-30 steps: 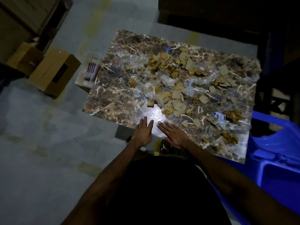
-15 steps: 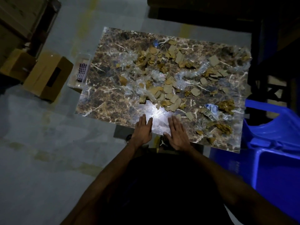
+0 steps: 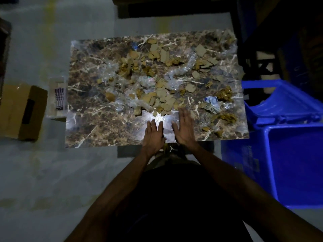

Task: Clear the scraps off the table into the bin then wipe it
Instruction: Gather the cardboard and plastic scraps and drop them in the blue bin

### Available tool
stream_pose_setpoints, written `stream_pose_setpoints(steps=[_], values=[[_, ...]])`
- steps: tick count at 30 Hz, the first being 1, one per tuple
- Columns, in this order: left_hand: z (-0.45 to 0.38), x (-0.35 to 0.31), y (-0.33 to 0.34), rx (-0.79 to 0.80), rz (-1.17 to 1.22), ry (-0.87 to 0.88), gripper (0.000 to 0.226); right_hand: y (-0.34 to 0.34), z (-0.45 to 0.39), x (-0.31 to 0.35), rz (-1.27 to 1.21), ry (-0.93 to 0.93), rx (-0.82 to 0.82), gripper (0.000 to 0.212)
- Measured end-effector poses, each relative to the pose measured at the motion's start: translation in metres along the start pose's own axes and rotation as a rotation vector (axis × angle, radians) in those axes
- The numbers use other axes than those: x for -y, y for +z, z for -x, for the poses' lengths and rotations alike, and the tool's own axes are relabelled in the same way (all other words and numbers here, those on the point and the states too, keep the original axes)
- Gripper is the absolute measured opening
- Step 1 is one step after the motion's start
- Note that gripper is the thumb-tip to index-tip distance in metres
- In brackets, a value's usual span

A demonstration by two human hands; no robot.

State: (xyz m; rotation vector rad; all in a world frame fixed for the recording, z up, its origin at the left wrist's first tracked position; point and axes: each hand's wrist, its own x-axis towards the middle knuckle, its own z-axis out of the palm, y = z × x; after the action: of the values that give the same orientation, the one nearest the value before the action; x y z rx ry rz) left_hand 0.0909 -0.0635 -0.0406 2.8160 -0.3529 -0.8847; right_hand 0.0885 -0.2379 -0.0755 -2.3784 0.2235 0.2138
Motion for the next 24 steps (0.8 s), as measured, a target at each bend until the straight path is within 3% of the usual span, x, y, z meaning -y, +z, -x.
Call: stream_pose_setpoints(steps=[4,8,10,12,15,17,21,24], values=[[-0.015,-0.005,-0.004,-0.016,-0.094,0.062,0.096,0.004,0.0,-0.009,0.004,0.255,-0.014,0.094],[-0.026,-0.01,0.001,-0.021,-0.085,0.113,0.103,0.027,-0.016,0.011,-0.104,0.195,0.147,0.103],[-0.027,-0.014,0.002,-0.015,-0.05,0.118,0.103,0.027,-0.018,0.021,-0.187,0.191,0.151,0.102],[-0.026,-0.019,0.001,-0.004,-0.047,0.123,0.105,0.017,-0.012,0.024,-0.231,0.183,0.025,0.095],[-0.027,-0.026,0.003,-0.011,-0.106,0.11,0.104,-0.004,0.015,0.015,-0.11,0.177,-0.33,0.073],[-0.027,-0.029,0.005,0.002,-0.117,0.101,0.101,-0.015,0.03,0.002,-0.042,0.255,-0.433,0.072],[-0.027,-0.038,0.006,-0.003,-0.12,0.091,0.087,-0.015,0.022,-0.015,-0.116,0.451,-0.327,0.087],[-0.031,-0.051,0.006,0.007,-0.102,0.141,0.079,-0.012,0.01,-0.007,-0.206,0.34,-0.156,0.088]])
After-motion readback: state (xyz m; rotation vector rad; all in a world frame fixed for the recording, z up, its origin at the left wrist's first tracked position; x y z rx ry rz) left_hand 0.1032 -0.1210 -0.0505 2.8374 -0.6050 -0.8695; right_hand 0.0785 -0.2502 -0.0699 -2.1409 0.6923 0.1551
